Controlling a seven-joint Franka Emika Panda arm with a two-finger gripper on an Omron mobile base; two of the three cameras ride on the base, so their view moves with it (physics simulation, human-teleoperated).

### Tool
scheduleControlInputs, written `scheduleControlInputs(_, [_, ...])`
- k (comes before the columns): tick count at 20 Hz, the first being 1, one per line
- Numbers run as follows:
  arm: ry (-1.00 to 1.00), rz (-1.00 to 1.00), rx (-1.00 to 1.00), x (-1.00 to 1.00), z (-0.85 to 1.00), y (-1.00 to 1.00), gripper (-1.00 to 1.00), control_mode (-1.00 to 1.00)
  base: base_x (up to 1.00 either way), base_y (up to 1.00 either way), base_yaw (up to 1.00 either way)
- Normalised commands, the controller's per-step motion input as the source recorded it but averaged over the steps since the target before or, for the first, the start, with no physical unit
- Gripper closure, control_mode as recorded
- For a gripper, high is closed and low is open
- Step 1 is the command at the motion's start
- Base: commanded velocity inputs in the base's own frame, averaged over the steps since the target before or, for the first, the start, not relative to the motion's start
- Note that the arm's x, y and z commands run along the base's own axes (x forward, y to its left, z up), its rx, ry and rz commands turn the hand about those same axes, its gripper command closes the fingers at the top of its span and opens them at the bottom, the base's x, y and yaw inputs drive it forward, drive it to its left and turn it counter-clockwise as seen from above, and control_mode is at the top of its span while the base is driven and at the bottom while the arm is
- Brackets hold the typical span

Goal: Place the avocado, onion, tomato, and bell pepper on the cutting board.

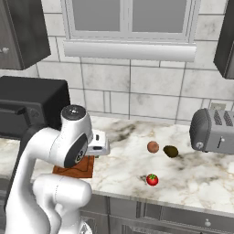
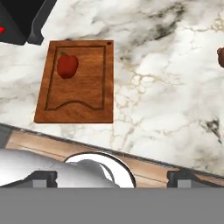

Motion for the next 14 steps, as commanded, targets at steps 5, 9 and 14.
scheduleControlInputs(5, [0.00,-0.16,0.00,-0.37,0.30,-0.93,-1.00,-1.00,0.00,0.00,0.00])
scheduleControlInputs(9, [0.00,-0.14,0.00,-0.05,0.05,-0.54,-1.00,-1.00,0.00,0.00,0.00])
scheduleControlInputs(14, [0.03,-0.11,-0.02,0.19,-0.03,-0.27,-1.00,-1.00,0.00,0.00,0.00])
